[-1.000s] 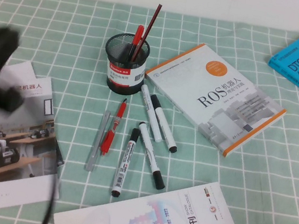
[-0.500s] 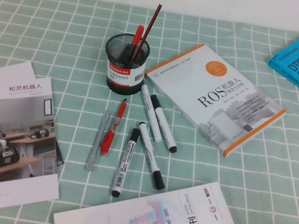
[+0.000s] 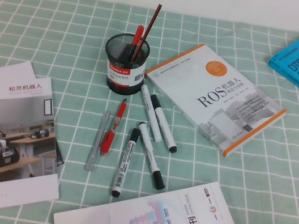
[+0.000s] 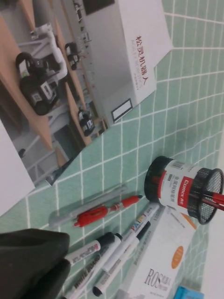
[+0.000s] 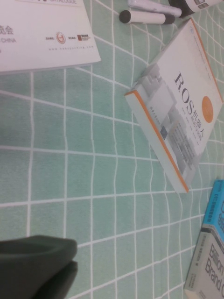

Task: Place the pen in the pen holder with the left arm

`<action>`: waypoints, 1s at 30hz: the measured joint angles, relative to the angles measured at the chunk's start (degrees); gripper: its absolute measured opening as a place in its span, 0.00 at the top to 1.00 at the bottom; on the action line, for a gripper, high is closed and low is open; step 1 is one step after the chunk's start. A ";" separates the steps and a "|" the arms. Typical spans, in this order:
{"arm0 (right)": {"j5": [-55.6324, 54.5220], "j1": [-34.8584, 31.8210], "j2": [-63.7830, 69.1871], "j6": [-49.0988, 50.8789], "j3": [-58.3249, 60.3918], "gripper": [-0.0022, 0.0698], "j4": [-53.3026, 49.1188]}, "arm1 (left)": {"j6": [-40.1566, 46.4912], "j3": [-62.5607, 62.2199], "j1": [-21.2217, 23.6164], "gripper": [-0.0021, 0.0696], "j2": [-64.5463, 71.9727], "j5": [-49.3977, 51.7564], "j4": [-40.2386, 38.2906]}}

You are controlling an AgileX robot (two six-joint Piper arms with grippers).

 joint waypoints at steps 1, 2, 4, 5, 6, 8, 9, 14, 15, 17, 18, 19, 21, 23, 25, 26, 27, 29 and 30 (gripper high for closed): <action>0.00 0.00 0.00 0.00 0.00 1.00 0.00 | 0.78 0.00 0.00 0.97 -0.10 0.13 0.12; 0.00 0.00 0.00 0.00 0.00 1.00 0.00 | 1.82 0.00 0.23 0.97 -0.28 0.13 0.12; 0.00 0.00 0.00 0.00 0.00 1.00 0.00 | 5.11 0.13 1.82 0.97 -1.44 0.65 -1.11; 0.00 0.00 0.00 0.00 0.00 1.00 0.00 | 6.57 0.13 2.97 0.97 -2.23 1.01 -2.30; 0.00 0.00 0.00 0.00 0.00 1.00 0.00 | 8.53 0.13 4.72 0.97 -3.45 1.41 -3.57; 0.00 0.00 0.00 0.00 0.00 1.00 0.00 | 11.65 0.52 8.22 0.97 -6.14 1.41 -5.37; 0.00 0.00 0.00 0.00 0.00 1.00 0.00 | 12.78 0.86 10.01 0.97 -7.96 1.54 -5.73; 0.00 0.00 0.00 0.00 0.00 1.00 0.00 | 14.75 3.68 14.00 0.97 -17.39 2.06 -6.54; 0.00 0.00 0.00 0.00 0.00 1.00 0.00 | 14.75 4.61 14.15 0.97 -18.73 2.06 -6.66; 0.00 0.00 0.00 0.00 0.00 1.00 0.00 | 14.75 6.08 14.26 0.97 -19.69 2.46 -6.77; -0.05 0.00 0.00 0.00 0.00 1.00 0.00 | 14.53 6.44 14.26 0.97 -19.70 2.70 -6.77; -0.05 0.00 0.00 0.00 0.00 1.00 0.00 | 14.11 6.70 14.26 0.97 -19.70 3.39 -6.77; -0.05 0.00 0.00 0.00 0.00 1.00 0.00 | 13.24 6.83 14.26 0.97 -19.79 5.41 -6.77; -0.05 0.00 0.00 0.00 0.00 1.00 0.00 | 13.03 6.82 14.26 0.97 -19.79 8.97 -6.89; -0.05 0.00 0.00 0.00 0.00 1.00 0.00 | 12.89 6.82 14.26 0.97 -19.79 12.82 -6.92; -0.05 0.00 0.00 0.00 0.00 1.00 0.00 | 12.89 6.82 14.26 0.97 -19.79 14.40 -6.92; -0.05 0.00 0.00 0.00 0.00 1.00 0.00 | 12.89 6.82 14.26 0.97 -19.79 14.93 -6.92; -0.05 0.00 0.00 0.00 0.00 1.00 0.00 | 13.77 6.72 14.26 0.97 -19.79 15.43 -6.92; -0.05 0.00 0.00 0.00 0.00 1.00 0.00 | 14.20 6.72 14.26 0.97 -19.79 15.54 -6.92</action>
